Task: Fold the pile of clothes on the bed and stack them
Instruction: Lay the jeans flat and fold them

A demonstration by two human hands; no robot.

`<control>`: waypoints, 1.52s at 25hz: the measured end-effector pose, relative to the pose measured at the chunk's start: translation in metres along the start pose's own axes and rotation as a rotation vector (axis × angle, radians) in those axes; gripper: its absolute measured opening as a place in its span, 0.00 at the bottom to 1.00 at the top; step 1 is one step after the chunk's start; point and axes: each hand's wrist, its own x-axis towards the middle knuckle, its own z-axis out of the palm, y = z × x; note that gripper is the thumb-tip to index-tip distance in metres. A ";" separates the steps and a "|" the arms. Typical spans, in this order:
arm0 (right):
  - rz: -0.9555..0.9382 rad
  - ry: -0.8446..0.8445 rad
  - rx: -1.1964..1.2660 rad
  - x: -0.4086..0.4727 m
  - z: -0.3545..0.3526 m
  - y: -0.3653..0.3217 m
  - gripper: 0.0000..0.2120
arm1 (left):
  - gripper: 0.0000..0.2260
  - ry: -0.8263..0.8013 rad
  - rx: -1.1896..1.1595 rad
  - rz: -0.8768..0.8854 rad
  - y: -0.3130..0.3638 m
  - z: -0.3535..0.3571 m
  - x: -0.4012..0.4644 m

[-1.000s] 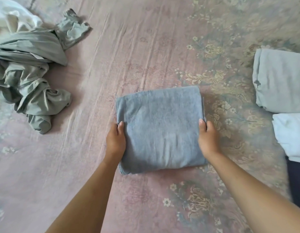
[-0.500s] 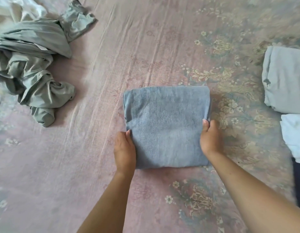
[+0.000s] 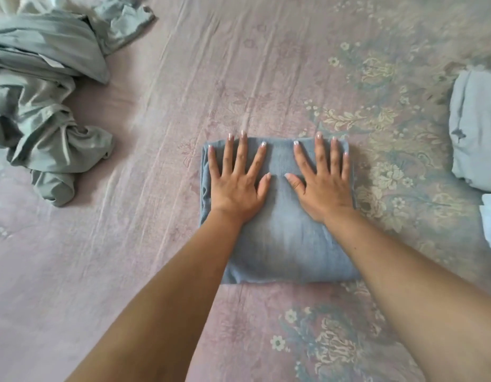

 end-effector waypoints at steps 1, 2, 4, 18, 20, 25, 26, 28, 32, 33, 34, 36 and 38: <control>0.002 -0.027 0.005 0.004 0.005 0.005 0.31 | 0.29 0.011 -0.026 -0.003 -0.002 0.008 0.002; 0.008 -0.060 0.014 0.007 0.008 0.007 0.30 | 0.28 0.034 -0.053 -0.009 -0.003 0.013 0.004; -0.002 -0.087 0.019 0.005 0.007 0.007 0.30 | 0.28 0.044 -0.123 -0.025 -0.004 0.014 0.006; -0.465 -0.350 -0.096 -0.137 0.001 0.007 0.51 | 0.42 -0.025 -0.056 0.393 0.010 -0.001 -0.140; -0.482 -0.393 -0.120 -0.144 0.002 0.012 0.58 | 0.49 -0.085 0.056 0.450 0.000 0.004 -0.154; -0.367 -0.336 -0.126 -0.121 -0.004 0.017 0.53 | 0.35 -0.095 0.116 0.386 0.002 0.001 -0.125; -0.361 -0.347 -0.164 -0.117 -0.009 0.014 0.48 | 0.36 -0.135 0.181 0.382 0.004 -0.007 -0.118; -0.368 -0.367 -0.167 -0.118 -0.020 0.008 0.38 | 0.39 -0.255 0.333 0.412 0.006 -0.028 -0.107; -0.348 -0.348 -0.046 -0.120 -0.070 0.010 0.25 | 0.33 -0.264 0.298 0.446 0.012 -0.085 -0.095; -0.332 -0.321 -0.001 -0.120 -0.088 0.016 0.24 | 0.31 -0.258 0.257 0.467 0.016 -0.105 -0.088; -0.317 -0.298 0.029 -0.121 -0.111 0.025 0.24 | 0.29 -0.245 0.225 0.498 0.021 -0.126 -0.079; -0.285 -0.234 0.057 -0.122 -0.163 0.050 0.24 | 0.27 -0.167 0.190 0.561 0.039 -0.167 -0.057; -0.236 -0.161 0.038 -0.120 -0.211 0.092 0.21 | 0.27 -0.117 0.206 0.594 0.084 -0.226 -0.031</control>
